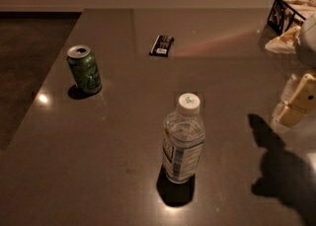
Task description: Knock blue plastic bottle over
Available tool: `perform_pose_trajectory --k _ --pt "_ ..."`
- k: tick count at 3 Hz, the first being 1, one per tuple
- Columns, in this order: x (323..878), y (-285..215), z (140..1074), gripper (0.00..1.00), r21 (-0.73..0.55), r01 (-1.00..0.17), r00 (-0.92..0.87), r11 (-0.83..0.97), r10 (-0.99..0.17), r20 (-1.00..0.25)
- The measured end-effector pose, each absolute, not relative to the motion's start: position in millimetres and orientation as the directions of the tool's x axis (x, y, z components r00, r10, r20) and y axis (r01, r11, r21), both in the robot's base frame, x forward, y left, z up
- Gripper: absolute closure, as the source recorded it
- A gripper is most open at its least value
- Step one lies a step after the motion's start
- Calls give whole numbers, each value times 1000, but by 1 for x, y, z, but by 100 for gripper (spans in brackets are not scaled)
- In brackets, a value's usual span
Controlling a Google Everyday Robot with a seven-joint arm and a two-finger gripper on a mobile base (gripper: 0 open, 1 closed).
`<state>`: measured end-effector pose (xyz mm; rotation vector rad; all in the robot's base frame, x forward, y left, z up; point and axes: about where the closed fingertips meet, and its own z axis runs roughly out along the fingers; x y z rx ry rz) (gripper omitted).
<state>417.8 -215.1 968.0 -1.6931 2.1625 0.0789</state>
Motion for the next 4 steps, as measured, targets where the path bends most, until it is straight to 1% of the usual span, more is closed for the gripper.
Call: perform_pose_trajectory --k 1,2,4 --pt "402 -208 954 0 -143 -957 -173 251 -896 -408" --pt "389 -186 939 0 -117 -971 -127 206 -869 -478" --pt "374 -124 920 0 -126 -980 -42 154 -780 -624"
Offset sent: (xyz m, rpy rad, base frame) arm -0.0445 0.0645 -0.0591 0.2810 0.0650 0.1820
